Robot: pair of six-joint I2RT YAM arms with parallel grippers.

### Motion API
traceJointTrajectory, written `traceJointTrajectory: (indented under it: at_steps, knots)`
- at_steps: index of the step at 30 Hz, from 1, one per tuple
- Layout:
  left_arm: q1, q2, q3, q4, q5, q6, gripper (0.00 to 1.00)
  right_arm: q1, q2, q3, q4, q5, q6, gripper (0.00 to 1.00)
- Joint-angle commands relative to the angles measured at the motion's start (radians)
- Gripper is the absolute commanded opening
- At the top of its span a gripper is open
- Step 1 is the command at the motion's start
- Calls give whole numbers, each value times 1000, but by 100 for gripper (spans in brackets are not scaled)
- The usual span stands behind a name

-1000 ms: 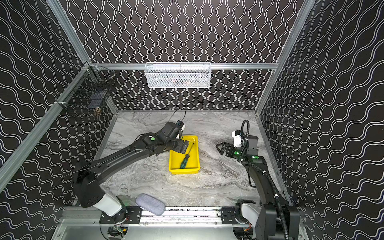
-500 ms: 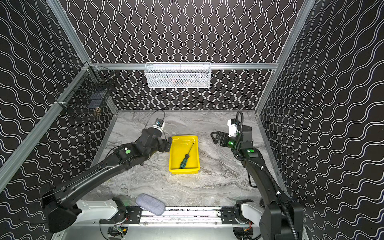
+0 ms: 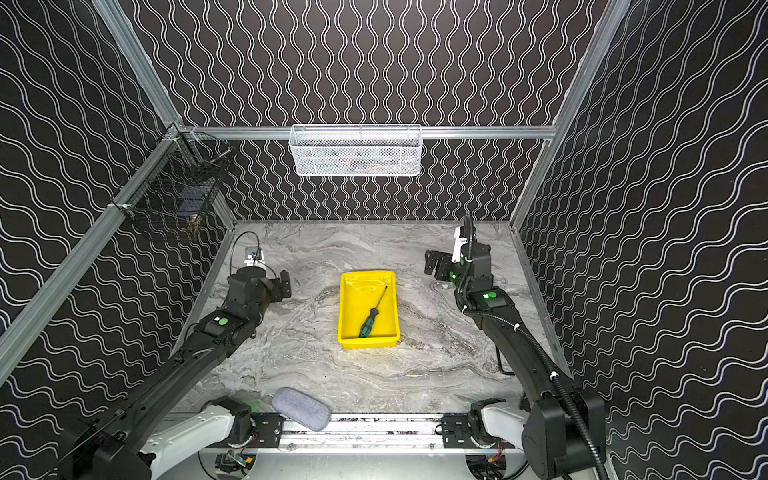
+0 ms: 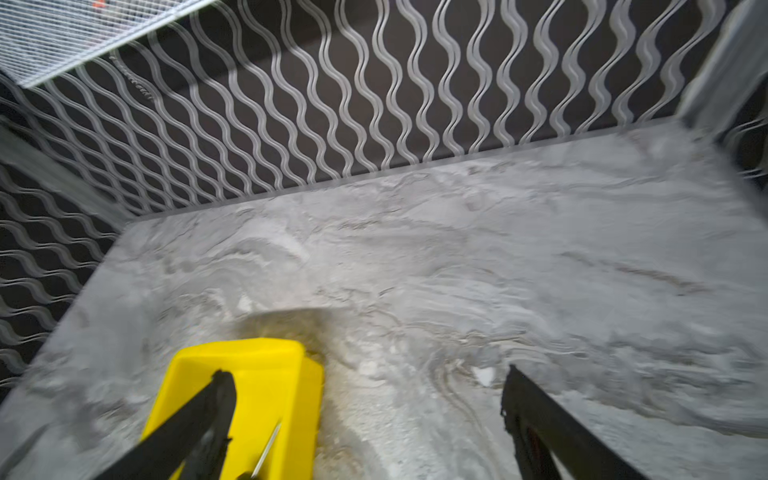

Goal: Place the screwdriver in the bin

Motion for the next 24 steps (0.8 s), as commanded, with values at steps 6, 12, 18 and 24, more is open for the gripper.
traceJointTrajectory:
  at_steps: [6,12,18,24]
  knots:
    - [175,43,-286,586,201,189,99,-7,-24,-100,132,243,-69,100]
    - [265,148,-290,630,338,182,99,-39,-26,-201,273,229,-192,100]
    - [377,275,-355,836,436,171,99,-135,-31,-343,449,141,-203,100]
    - [458,476,-348,1008,659,114,99,-191,8,-469,627,129,-245,100]
